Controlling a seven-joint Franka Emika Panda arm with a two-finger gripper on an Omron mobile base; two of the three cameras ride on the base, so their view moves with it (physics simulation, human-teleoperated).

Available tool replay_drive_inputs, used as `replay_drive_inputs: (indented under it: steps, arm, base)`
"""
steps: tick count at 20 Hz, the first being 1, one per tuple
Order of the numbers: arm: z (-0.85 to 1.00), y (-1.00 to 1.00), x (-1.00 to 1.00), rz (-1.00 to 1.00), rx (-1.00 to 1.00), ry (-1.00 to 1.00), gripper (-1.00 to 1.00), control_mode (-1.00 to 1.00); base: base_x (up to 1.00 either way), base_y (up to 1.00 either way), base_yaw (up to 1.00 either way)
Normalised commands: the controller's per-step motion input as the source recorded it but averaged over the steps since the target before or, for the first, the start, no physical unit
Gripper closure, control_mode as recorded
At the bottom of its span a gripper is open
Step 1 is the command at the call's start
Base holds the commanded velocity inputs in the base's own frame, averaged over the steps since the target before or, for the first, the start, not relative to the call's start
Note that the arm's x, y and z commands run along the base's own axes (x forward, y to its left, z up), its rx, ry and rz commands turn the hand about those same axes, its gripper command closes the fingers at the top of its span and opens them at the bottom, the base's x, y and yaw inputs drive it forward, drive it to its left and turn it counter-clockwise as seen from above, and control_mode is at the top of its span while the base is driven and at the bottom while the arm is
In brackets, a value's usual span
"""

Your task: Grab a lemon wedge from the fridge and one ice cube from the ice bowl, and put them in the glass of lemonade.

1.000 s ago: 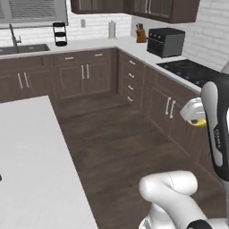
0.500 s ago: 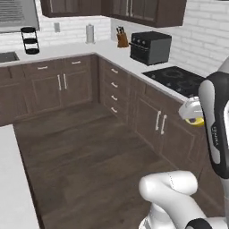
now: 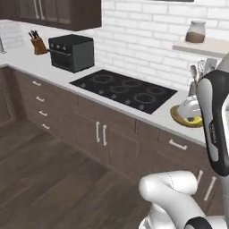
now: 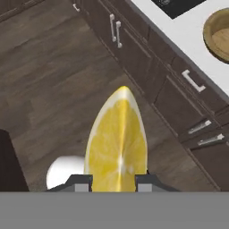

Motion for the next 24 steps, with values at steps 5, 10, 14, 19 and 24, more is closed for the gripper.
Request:
replay_drive_inputs:
  steps: [5,10,14,19,24]
  arm:
    - [0.0,0.0,0.0,0.0,0.0,0.0,1.0,1.0]
    - [0.0,0.0,0.0,0.0,0.0,0.0,1.0,1.0]
    - [0.0,0.0,0.0,0.0,0.0,0.0,1.0,1.0]
    - [0.0,0.0,0.0,0.0,0.0,0.0,1.0,1.0]
    - [0.0,0.0,0.0,0.0,0.0,0.0,1.0,1.0]
  base:
    - [0.22,-0.49,-0.7]
    - [0.07,-0.12,-0.72]
    - [0.0,0.06,-0.66]
    - [0.16,0.24,-0.6]
    - [0.58,0.48,-0.36]
